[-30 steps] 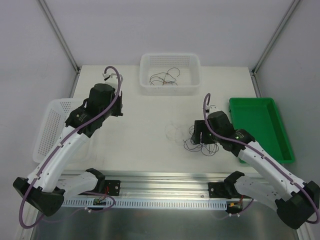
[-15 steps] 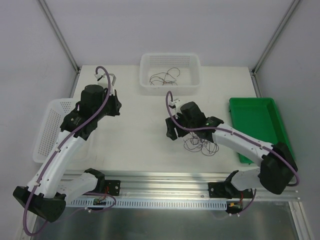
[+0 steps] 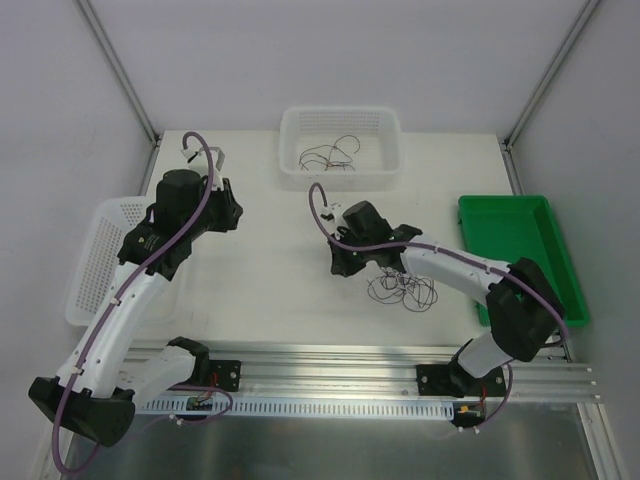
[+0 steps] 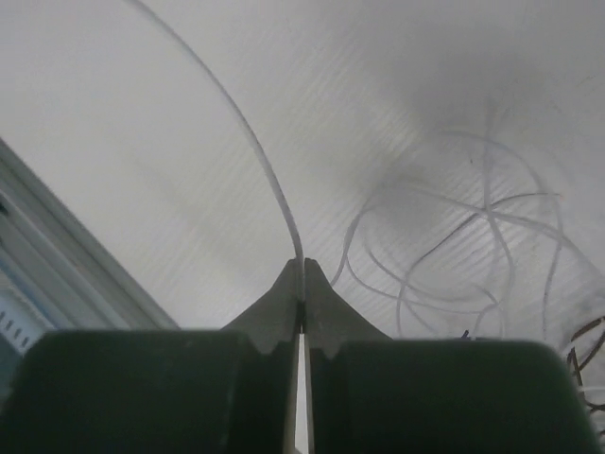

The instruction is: Untangle the cables

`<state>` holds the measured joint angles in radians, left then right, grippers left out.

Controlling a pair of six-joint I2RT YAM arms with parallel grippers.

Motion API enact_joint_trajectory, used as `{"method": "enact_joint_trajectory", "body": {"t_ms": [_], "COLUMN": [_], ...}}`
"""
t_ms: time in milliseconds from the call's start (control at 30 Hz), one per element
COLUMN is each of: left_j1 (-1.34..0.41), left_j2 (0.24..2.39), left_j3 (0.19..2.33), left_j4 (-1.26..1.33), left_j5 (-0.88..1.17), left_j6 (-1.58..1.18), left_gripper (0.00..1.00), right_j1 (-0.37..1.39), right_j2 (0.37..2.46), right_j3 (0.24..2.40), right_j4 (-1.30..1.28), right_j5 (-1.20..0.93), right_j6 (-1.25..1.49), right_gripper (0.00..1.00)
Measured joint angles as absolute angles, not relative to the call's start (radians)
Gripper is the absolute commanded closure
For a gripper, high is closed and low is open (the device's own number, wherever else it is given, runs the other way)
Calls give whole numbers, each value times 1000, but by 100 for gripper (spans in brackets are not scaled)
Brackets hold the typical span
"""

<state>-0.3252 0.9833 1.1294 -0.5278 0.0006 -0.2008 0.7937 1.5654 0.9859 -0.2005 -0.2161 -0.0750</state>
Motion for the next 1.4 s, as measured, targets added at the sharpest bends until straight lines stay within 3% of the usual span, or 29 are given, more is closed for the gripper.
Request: {"method": "enact_joint_trajectory", "body": {"t_ms": [67, 100, 167, 200, 400, 633, 867, 1067, 1300, 1400], "left_j1": [-321, -319, -318, -314, -312, -312, -312, -312, -335, -440], "left_j2": [983, 983, 983, 983, 981, 972, 965, 961, 916, 888], "left_j3": [1129, 1129, 1129, 1128, 1113, 1100, 1093, 1056, 879, 764], "left_j4": [-527, -527, -526, -524, -502, -490, -468, -413, -337, -290], "left_j5": [1, 5, 13, 20, 40, 54, 120, 303, 440, 406], "left_j6": [-207, -212, -219, -221, -233, -232, -231, -227, -305, -361], "left_gripper": [66, 51, 40, 28, 11, 9, 10, 11, 12, 13], "right_j1": [797, 798, 799, 799, 799, 799, 799, 799, 799, 799], "right_j2": [1539, 1528, 1504, 1489, 1433, 1346, 1290, 1287, 1217, 1211], "right_j3": [1067, 1134, 1293, 1375, 1843, 1965, 1800, 1794, 1545, 1412], "right_j4": [-295, -363, -457, -492, -669, -683, -570, -499, -424, -407], "right_j5": [-217, -216, -213, -212, -186, -166, -123, -102, -136, -157], "right_j6": [-76, -79, -81, -81, -69, -19, 27, 42, 99, 132], "right_gripper": [99, 99, 99, 99, 99, 99, 99, 99, 99, 99]}}
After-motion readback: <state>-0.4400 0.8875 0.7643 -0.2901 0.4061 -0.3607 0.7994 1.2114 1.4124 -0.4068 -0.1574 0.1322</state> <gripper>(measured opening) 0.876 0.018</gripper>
